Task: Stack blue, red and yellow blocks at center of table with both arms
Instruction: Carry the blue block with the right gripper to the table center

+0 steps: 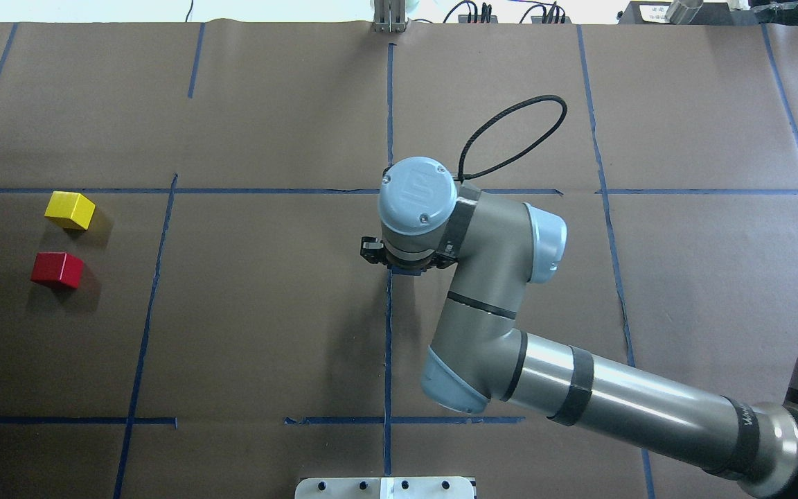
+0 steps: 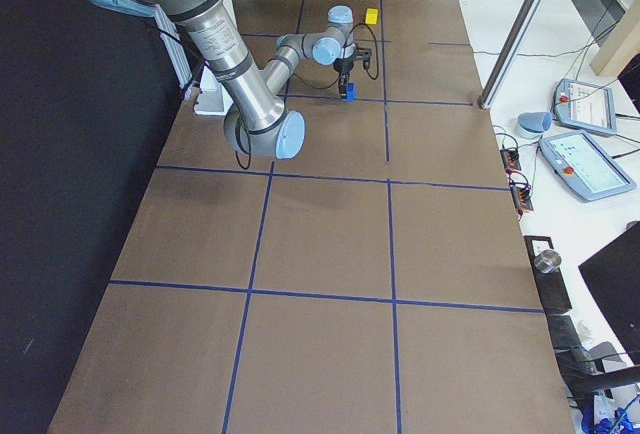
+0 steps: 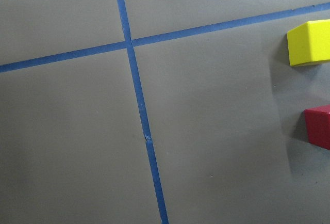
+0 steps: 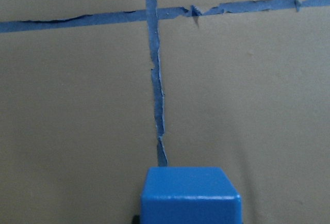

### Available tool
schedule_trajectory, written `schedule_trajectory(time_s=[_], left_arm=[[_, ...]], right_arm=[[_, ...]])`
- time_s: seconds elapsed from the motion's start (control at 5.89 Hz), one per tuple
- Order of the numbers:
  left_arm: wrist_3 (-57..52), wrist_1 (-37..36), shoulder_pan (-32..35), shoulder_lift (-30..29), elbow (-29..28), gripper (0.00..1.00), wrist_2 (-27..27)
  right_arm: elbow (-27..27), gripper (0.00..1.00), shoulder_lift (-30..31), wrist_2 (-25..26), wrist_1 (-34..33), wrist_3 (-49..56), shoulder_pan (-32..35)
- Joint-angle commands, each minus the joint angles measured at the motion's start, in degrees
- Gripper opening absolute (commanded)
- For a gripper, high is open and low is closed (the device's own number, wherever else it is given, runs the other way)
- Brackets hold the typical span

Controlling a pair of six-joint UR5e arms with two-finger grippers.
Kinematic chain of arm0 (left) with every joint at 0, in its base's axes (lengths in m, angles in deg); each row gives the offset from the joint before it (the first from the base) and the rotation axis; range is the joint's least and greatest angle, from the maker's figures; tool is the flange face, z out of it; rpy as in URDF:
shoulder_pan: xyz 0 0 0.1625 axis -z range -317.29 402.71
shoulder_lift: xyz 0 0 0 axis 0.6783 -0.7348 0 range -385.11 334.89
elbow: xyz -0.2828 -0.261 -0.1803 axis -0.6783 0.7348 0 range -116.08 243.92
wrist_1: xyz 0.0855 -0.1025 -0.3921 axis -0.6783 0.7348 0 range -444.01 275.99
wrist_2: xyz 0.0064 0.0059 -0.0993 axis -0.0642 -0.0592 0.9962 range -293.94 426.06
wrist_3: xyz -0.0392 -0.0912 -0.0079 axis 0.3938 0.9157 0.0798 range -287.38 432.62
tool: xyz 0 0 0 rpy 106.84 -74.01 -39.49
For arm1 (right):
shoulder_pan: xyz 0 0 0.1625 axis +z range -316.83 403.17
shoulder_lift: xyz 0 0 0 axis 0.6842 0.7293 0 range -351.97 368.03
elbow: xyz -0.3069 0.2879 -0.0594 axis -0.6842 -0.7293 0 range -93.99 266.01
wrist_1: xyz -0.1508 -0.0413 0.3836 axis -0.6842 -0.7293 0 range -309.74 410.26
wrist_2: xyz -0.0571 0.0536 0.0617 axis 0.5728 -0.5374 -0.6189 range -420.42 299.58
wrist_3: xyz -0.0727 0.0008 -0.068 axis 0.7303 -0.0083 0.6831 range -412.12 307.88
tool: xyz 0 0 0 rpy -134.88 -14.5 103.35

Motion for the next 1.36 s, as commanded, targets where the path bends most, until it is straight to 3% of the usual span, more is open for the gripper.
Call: schedule_trajectory(time_s=[0.0, 0.17, 0.51, 0.85, 1.19], left_arm=[[0.0, 0.0, 0.0, 0.1, 0.1, 1.00, 0.1], [0.0, 0.0, 0.0, 0.1, 0.1, 1.00, 0.1], [0.0, 0.0, 0.0, 0.1, 0.1, 1.00, 0.1], [-0.2, 0.0, 0.0, 0.1, 0.3, 1.00, -0.1], [-0.1, 0.1, 0.0, -1.5, 0.4, 1.00, 0.0]], right_arm=[[-1.7, 0.15, -0.9, 0.1, 0.4, 0.0, -0.5], [-1.8, 0.37, -0.9, 0.1, 2.1, 0.0, -0.5], [-3.4, 0.98, -1.0, 0.2, 4.6, 0.0, -0.8], [-2.8, 0.99, -0.9, 0.0, 5.5, 0.7, -0.7], [3.1, 0.99, -0.6, -3.2, 0.9, 3.6, 4.1]])
